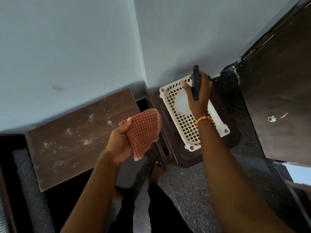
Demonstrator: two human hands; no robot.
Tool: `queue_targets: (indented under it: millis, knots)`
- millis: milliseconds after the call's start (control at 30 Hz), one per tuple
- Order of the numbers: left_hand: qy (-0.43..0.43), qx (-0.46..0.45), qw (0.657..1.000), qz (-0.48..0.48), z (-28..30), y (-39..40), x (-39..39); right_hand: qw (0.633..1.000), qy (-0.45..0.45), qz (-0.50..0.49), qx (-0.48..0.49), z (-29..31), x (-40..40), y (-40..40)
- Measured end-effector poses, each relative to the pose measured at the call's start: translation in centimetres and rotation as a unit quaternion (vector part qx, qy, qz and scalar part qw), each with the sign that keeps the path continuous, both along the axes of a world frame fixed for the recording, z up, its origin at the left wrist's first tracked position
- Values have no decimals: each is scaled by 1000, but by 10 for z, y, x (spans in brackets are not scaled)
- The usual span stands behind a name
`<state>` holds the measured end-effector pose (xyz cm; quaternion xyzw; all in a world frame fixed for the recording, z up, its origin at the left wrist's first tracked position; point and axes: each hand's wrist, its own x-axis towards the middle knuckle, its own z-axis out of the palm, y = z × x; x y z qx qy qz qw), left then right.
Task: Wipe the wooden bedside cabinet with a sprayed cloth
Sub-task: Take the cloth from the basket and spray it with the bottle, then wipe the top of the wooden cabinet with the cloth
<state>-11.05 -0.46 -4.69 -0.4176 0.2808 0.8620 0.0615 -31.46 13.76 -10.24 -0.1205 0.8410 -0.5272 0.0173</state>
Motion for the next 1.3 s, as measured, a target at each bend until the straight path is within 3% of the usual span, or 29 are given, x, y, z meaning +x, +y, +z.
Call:
queue_targets:
  millis: [233, 400, 467, 533, 600, 700, 800, 967, 1067, 1133, 1233, 1300]
  knots:
    - [0, -4, 1000, -14, -7, -2, -2, 999, -30, -16, -25, -24, 7, 14]
    - [-21, 0, 1000, -6, -9, -2, 6, 974, -140, -173, -52, -22, 87, 9]
    - [-29, 4, 1000, -4, -12, -5, 15, 946, -288, -102, -110, -15, 123, 2]
    - [-38, 11, 999, -8, -16, -10, 26, 873, -436, 13, -219, -7, 149, -5]
    - [-61, 8, 998, -2, -25, -23, 46, 818, -495, 109, -271, -1, 169, -18]
    - [-95, 19, 995, -3, -40, -43, 81, 793, -535, 189, -219, -5, 190, -37]
    - [-152, -39, 987, -34, -59, -65, 130, 787, -567, 220, -107, -21, 221, -66]
    - [-260, -184, 948, -6, -115, -110, 237, 809, -494, 311, 75, -47, 295, -146]
    - [-322, -246, 914, -15, -145, -133, 299, 838, -342, 389, 172, -71, 345, -204]
    - [-339, -258, 903, -50, -158, -147, 331, 867, -230, 391, 205, -87, 370, -242]
    - [-333, -287, 895, -76, -175, -166, 368, 913, -38, 351, 205, -108, 398, -287]
    - [-331, -309, 889, -68, -189, -180, 388, 913, 33, 361, 185, -125, 418, -304]
